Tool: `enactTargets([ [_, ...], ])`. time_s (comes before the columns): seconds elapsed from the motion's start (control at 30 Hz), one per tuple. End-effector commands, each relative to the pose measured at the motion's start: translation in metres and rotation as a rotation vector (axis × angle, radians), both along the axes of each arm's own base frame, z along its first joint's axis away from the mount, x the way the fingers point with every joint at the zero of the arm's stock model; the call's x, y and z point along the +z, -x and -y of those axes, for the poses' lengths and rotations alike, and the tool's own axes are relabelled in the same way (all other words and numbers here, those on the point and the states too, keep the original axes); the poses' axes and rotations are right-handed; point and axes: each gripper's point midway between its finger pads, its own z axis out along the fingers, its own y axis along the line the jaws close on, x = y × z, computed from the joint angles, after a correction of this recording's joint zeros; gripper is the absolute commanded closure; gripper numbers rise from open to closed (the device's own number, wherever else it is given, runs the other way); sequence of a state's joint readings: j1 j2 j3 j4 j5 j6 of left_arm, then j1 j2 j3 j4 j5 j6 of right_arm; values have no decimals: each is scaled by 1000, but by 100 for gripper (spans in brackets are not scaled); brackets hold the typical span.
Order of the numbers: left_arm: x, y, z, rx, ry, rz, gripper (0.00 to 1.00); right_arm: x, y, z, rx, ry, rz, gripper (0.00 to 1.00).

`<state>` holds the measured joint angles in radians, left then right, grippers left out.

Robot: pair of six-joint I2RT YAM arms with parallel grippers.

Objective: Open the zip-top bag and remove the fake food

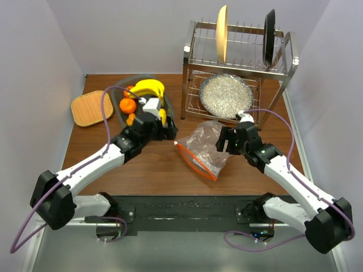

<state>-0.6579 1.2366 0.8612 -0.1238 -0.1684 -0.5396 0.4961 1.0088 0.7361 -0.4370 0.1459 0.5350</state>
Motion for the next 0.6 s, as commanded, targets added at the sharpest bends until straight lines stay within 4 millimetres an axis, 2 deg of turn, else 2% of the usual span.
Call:
enactTargets([
  [0.0, 5, 29, 33, -66, 36, 47, 0, 35, -2, -4, -2, -60, 65, 18],
  [0.1, -2, 45, 40, -113, 59, 78, 0, 41, 4, 2, -21, -68, 91, 17],
  [0.13, 8, 45, 40, -120, 90, 110, 0, 40, 5, 5, -31, -65, 95, 16],
  [0.33, 12, 51, 30, -107, 104, 142, 0, 53, 15, 19, -80, -95, 164, 12],
  [0.47, 15, 53, 33, -136, 120, 163, 0, 55, 18, 20, -86, -97, 164, 11],
  [0.57, 27, 58, 35, -156, 177, 207, 0, 57, 18, 19, -81, -104, 157, 8],
])
